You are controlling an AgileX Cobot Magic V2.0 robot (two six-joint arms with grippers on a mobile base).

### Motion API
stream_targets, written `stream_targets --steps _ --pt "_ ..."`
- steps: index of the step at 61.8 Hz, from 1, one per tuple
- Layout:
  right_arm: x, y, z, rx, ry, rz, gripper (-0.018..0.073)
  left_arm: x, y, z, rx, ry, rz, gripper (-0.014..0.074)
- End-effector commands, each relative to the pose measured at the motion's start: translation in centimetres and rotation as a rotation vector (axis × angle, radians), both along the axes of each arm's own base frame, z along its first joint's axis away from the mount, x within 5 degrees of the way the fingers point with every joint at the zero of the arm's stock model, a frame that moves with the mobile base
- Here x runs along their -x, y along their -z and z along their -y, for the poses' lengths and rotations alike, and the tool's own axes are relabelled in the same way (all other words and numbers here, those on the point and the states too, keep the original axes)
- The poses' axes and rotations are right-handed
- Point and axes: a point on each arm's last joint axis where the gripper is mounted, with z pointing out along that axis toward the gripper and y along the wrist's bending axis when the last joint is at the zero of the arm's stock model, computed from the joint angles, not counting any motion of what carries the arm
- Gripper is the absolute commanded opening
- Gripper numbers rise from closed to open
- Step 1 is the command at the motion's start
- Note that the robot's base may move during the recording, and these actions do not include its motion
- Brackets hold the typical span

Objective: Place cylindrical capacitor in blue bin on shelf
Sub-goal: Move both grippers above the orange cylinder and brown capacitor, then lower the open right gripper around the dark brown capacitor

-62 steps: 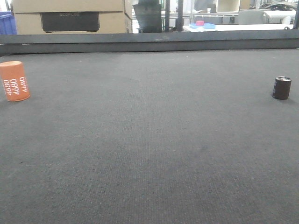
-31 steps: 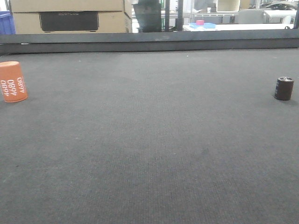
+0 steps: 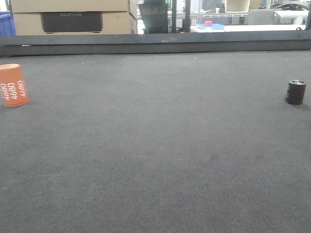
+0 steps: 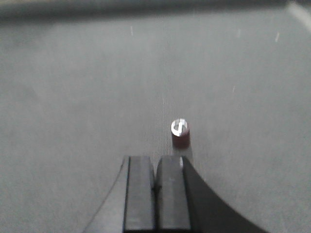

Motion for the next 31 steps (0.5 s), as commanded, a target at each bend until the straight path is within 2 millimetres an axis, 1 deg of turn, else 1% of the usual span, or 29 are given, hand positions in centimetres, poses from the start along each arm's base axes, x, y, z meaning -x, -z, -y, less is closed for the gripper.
stream_targets --steps 1,5,9,16,20,30,31 --pt "-2.5 -0.3 -0.2 0.01 -0.004 -0.08 -0.0168 -2.5 -0.3 0.3 0.003 -0.002 -0.042 -0.0111" --pt "-4.1 -0.2 -0.4 0.014 -0.011 -0.144 -0.0168 -4.1 -0.2 0.5 0.0 -0.002 -0.066 -0.0111" --pt "-5.1 -0.2 -0.5 0.018 -0.017 -0.19 -0.0168 -5.4 -0.1 0.6 -0.002 -0.002 -0.087 -0.0111" --pt "-6.8 0.0 -0.7 0.027 -0.027 -0.261 -0.0168 -6.9 0.0 0.9 0.009 -0.003 -0.106 -0.0111" --pt "-7.7 0.0 -0.8 0.029 -0.03 -0.288 -0.0168 -7.6 -0.5 1.0 0.015 -0.003 -0.111 -0.0111" --pt "-10.4 -0.1 -1.0 0.032 -0.035 -0.332 -0.0168 -10.0 -1.3 1.3 -0.003 0.003 -0.23 -0.0111" --pt "-10.6 -0.1 -1.1 0.032 -0.037 -0.344 -0.0168 -10.3 -1.7 1.3 -0.003 0.003 -0.232 -0.0111"
